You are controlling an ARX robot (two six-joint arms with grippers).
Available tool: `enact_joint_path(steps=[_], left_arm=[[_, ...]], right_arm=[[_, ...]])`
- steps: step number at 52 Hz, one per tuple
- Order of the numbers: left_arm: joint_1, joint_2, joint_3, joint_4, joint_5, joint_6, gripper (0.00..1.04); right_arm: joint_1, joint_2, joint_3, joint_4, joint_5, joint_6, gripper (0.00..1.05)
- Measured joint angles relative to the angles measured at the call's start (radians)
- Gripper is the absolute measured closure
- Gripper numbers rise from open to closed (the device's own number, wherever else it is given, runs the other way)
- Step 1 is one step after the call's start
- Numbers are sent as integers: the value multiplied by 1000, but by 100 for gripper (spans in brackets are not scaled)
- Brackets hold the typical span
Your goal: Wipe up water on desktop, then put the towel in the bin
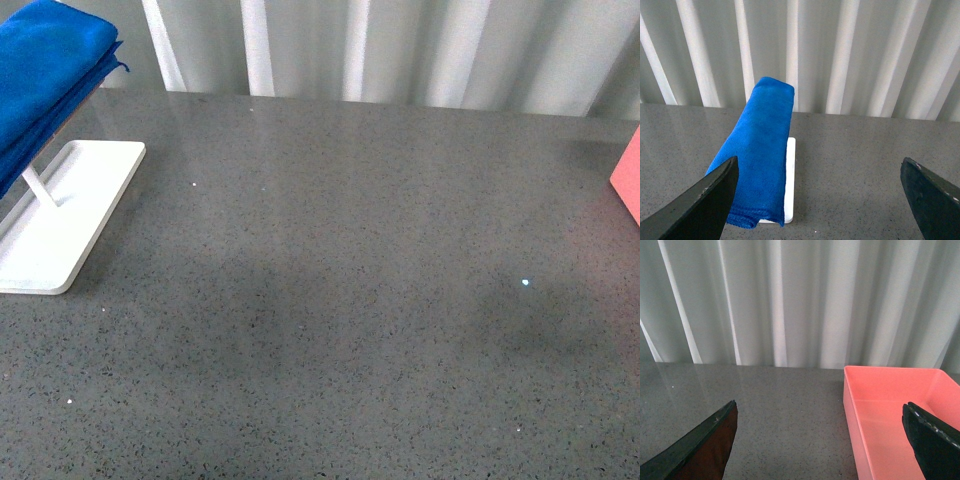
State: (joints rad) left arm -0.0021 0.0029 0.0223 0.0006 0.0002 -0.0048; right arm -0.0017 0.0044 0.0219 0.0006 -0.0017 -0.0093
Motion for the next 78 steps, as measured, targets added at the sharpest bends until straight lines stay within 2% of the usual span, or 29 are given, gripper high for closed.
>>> enact_joint_path(steps=[53,58,62,66,73,78], left_arm=[[0,2,1,-2,2,0,7],[8,106,77,-209,65,-116,7],[9,180,118,-268,69,-164,7],[25,264,162,-206,114,-180,7],[78,610,375,88,204,-89,7],[85,861,555,132,209,-19,7]], right_arm=[[0,0,0,0,0,0,7],[0,0,0,0,0,0,7],[0,0,0,0,-1,0,7],[0,0,0,0,0,0,7],[0,0,0,0,-2,0,7],[0,0,0,0,0,0,7]])
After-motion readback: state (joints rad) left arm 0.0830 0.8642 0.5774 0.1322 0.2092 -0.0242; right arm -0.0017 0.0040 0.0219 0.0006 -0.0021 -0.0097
